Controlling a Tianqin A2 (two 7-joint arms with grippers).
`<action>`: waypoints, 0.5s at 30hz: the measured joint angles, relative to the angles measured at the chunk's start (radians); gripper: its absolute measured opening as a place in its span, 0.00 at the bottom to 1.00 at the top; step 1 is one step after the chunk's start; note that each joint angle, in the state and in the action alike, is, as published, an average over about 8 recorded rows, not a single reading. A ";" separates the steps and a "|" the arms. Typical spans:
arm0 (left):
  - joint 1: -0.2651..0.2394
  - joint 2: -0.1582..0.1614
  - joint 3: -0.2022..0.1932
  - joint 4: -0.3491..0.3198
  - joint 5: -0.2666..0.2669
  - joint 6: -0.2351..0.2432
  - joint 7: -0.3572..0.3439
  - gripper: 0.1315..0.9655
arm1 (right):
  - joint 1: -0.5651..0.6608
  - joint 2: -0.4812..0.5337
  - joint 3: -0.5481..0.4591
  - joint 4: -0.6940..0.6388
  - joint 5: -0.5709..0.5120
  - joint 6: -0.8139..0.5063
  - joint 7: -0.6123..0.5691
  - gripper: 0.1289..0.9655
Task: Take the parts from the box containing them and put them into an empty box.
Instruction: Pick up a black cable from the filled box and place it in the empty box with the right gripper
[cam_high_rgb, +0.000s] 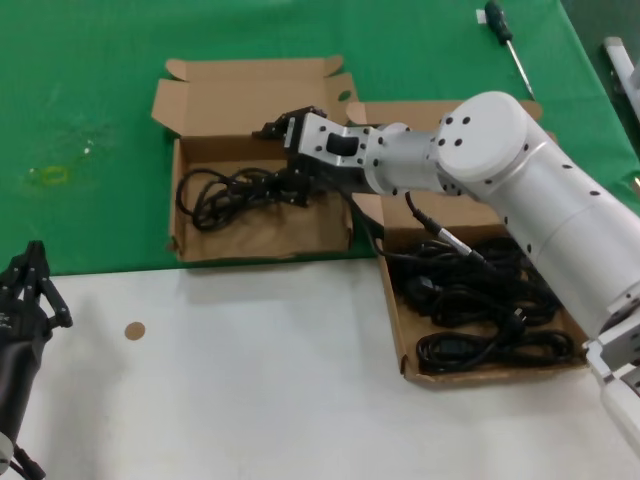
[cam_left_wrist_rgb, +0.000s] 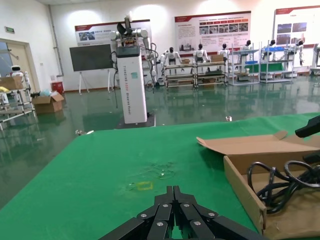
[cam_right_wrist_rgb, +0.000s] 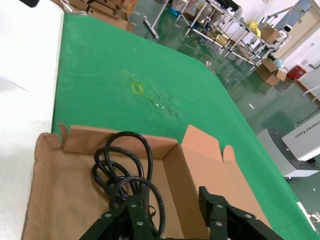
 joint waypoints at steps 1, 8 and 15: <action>0.000 0.000 0.000 0.000 0.000 0.000 0.000 0.02 | -0.003 0.003 -0.001 0.009 -0.001 -0.002 0.006 0.25; 0.000 0.000 0.000 0.000 0.000 0.000 0.000 0.02 | -0.032 0.036 -0.007 0.092 -0.016 -0.015 0.067 0.39; 0.000 0.000 0.000 0.000 0.000 0.000 0.000 0.02 | -0.052 0.071 -0.003 0.166 -0.031 -0.022 0.130 0.50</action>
